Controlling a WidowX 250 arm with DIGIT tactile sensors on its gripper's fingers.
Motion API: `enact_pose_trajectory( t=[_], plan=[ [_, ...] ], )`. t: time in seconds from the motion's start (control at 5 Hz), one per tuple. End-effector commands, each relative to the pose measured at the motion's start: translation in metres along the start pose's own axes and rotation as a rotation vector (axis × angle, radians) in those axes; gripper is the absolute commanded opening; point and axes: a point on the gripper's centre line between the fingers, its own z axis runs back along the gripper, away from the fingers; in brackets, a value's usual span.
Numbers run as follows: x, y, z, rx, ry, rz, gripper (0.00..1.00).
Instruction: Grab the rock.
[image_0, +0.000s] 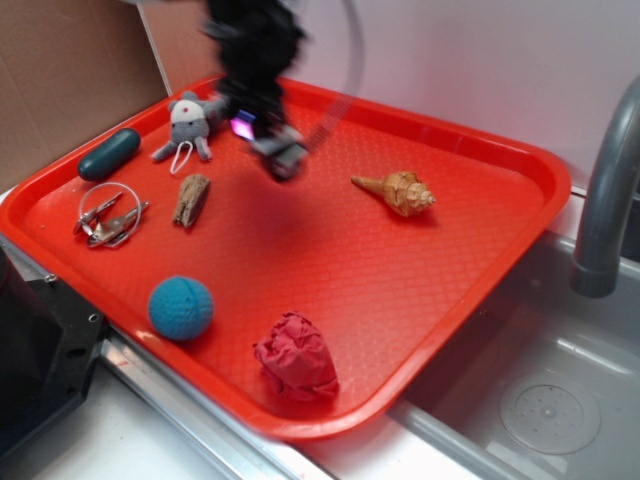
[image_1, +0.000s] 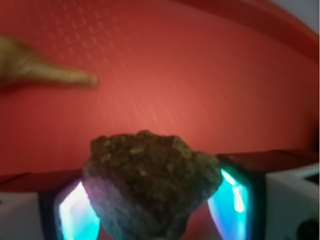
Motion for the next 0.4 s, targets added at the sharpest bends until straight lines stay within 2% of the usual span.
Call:
enact_pose_trajectory(
  t=[0.0,0.2],
  plan=[
    [-0.031,-0.014,0.111,0.03,0.099,0.438,0.0],
    [-0.032,-0.026,0.12,0.048,0.077,0.398,0.0]
  ],
)
